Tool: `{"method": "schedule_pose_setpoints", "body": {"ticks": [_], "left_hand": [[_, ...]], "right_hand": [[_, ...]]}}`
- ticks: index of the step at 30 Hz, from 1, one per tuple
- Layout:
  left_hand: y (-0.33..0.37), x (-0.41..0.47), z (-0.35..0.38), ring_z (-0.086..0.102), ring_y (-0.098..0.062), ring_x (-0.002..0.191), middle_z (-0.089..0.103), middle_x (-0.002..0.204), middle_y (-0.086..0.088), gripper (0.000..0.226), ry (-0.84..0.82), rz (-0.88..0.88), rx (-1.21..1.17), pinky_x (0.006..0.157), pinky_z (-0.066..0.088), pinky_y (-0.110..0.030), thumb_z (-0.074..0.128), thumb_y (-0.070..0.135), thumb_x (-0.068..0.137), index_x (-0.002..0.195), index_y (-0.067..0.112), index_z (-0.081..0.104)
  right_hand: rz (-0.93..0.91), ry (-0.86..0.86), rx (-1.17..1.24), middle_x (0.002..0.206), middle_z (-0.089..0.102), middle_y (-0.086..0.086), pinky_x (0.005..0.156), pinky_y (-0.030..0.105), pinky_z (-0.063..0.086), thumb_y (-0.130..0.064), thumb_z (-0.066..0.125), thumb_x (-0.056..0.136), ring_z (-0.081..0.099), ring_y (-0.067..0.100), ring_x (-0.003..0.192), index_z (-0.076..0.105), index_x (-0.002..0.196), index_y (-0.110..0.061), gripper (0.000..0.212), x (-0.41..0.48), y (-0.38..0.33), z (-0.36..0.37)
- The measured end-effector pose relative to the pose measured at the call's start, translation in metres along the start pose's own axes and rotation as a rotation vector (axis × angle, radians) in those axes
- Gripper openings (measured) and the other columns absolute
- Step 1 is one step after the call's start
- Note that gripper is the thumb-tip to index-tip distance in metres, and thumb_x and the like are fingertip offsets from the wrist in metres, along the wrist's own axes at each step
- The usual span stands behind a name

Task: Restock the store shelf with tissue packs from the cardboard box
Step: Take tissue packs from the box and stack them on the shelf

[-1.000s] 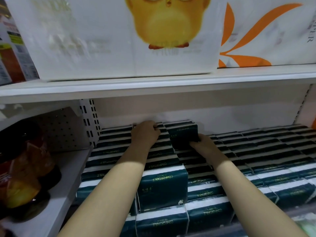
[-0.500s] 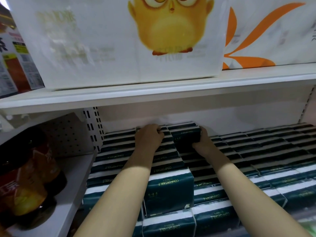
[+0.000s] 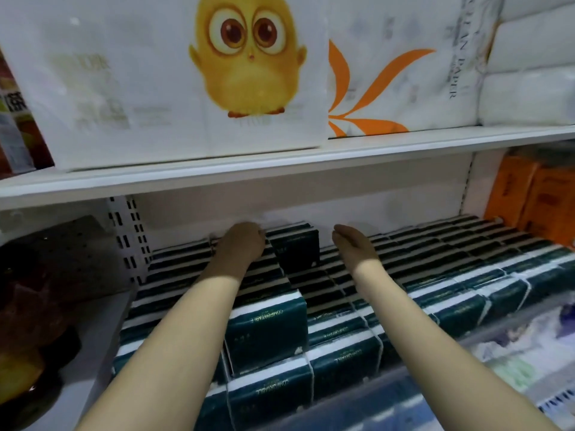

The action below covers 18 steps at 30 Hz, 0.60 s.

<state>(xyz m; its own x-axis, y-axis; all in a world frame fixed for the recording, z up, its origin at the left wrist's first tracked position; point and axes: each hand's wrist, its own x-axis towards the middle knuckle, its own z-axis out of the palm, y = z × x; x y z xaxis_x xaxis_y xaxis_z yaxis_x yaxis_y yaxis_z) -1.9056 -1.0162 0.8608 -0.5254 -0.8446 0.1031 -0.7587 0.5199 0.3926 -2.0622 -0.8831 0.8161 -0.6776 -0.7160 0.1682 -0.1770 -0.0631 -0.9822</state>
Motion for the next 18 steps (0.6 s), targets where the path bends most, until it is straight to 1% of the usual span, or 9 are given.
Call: {"method": "schedule_pose_setpoints", "body": {"ticks": [2, 4, 6, 7, 10, 12, 14, 16, 18], "left_hand": [[0.017, -0.011, -0.008, 0.035, -0.025, 0.139, 0.030, 0.156, -0.009, 0.049, -0.025, 0.058, -0.040, 0.110, 0.027, -0.028, 0.032, 0.033, 0.106, 0.149, 0.011, 0.035], [0.038, -0.025, -0.013, 0.027, -0.023, 0.143, 0.023, 0.159, -0.006, 0.052, -0.037, 0.129, -0.086, 0.113, 0.021, -0.026, 0.034, 0.035, 0.105, 0.151, 0.013, 0.030], [0.062, -0.040, -0.013, 0.028, -0.022, 0.143, 0.026, 0.159, -0.004, 0.051, -0.031, 0.174, -0.147, 0.113, 0.021, -0.026, 0.036, 0.036, 0.104, 0.150, 0.014, 0.032], [0.076, -0.048, -0.010, 0.028, -0.021, 0.143, 0.027, 0.158, -0.002, 0.050, -0.032, 0.188, -0.177, 0.113, 0.021, -0.026, 0.036, 0.036, 0.104, 0.150, 0.015, 0.034], [0.115, -0.078, 0.010, 0.031, -0.017, 0.141, 0.032, 0.156, 0.001, 0.048, -0.036, 0.235, -0.305, 0.108, 0.022, -0.018, 0.039, 0.035, 0.103, 0.148, 0.019, 0.038], [0.137, -0.102, 0.030, 0.038, -0.014, 0.137, 0.039, 0.152, 0.002, 0.047, -0.037, 0.245, -0.454, 0.099, 0.026, -0.013, 0.042, 0.034, 0.103, 0.147, 0.019, 0.041], [0.155, -0.126, 0.054, 0.043, -0.009, 0.131, 0.045, 0.147, 0.004, 0.045, -0.034, 0.242, -0.597, 0.095, 0.030, -0.015, 0.044, 0.033, 0.103, 0.145, 0.019, 0.043], [0.168, -0.149, 0.084, 0.045, -0.002, 0.124, 0.049, 0.144, 0.006, 0.042, -0.028, 0.231, -0.719, 0.096, 0.032, -0.015, 0.046, 0.029, 0.102, 0.143, 0.019, 0.046], [0.177, -0.170, 0.117, 0.048, -0.001, 0.124, 0.052, 0.140, 0.008, 0.040, -0.040, 0.178, -0.850, 0.099, 0.035, -0.016, 0.048, 0.026, 0.101, 0.141, 0.020, 0.050]], "right_hand": [[0.002, 0.034, 0.107, 0.133, 0.055, 0.001, 0.108, 0.034, 0.039, -0.020, 0.051, 0.101, 0.049, 0.021, 0.128, 0.056, 0.130, -0.018, 0.030, -0.011, 0.001, -0.010], [0.000, 0.054, 0.179, 0.133, 0.056, -0.002, 0.110, 0.041, 0.040, -0.026, 0.053, 0.100, 0.050, 0.020, 0.127, 0.057, 0.122, -0.028, 0.023, -0.021, 0.002, -0.024], [0.014, 0.084, 0.236, 0.133, 0.058, -0.002, 0.111, 0.044, 0.040, -0.027, 0.052, 0.099, 0.051, 0.019, 0.126, 0.057, 0.117, -0.033, 0.019, -0.028, -0.001, -0.041], [0.016, 0.090, 0.268, 0.131, 0.059, -0.003, 0.110, 0.043, 0.040, -0.027, 0.051, 0.100, 0.051, 0.018, 0.125, 0.057, 0.117, -0.033, 0.019, -0.033, -0.002, -0.052], [0.004, 0.117, 0.374, 0.120, 0.060, -0.007, 0.104, 0.031, 0.042, -0.024, 0.047, 0.103, 0.052, 0.014, 0.120, 0.054, 0.117, -0.028, 0.017, -0.052, -0.008, -0.087], [-0.016, 0.130, 0.401, 0.122, 0.060, -0.004, 0.102, 0.028, 0.042, -0.023, 0.043, 0.104, 0.054, 0.013, 0.121, 0.055, 0.119, -0.025, 0.019, -0.068, -0.007, -0.114], [-0.031, 0.145, 0.397, 0.126, 0.062, -0.002, 0.105, 0.029, 0.041, -0.023, 0.040, 0.105, 0.055, 0.012, 0.123, 0.056, 0.122, -0.023, 0.024, -0.085, -0.001, -0.141], [-0.019, 0.176, 0.382, 0.126, 0.063, -0.003, 0.105, 0.030, 0.041, -0.023, 0.038, 0.105, 0.055, 0.011, 0.122, 0.056, 0.124, -0.023, 0.026, -0.104, 0.015, -0.170], [0.011, 0.196, 0.362, 0.125, 0.064, -0.005, 0.104, 0.028, 0.042, -0.024, 0.038, 0.105, 0.056, 0.009, 0.121, 0.056, 0.126, -0.022, 0.028, -0.125, 0.039, -0.198]]}}
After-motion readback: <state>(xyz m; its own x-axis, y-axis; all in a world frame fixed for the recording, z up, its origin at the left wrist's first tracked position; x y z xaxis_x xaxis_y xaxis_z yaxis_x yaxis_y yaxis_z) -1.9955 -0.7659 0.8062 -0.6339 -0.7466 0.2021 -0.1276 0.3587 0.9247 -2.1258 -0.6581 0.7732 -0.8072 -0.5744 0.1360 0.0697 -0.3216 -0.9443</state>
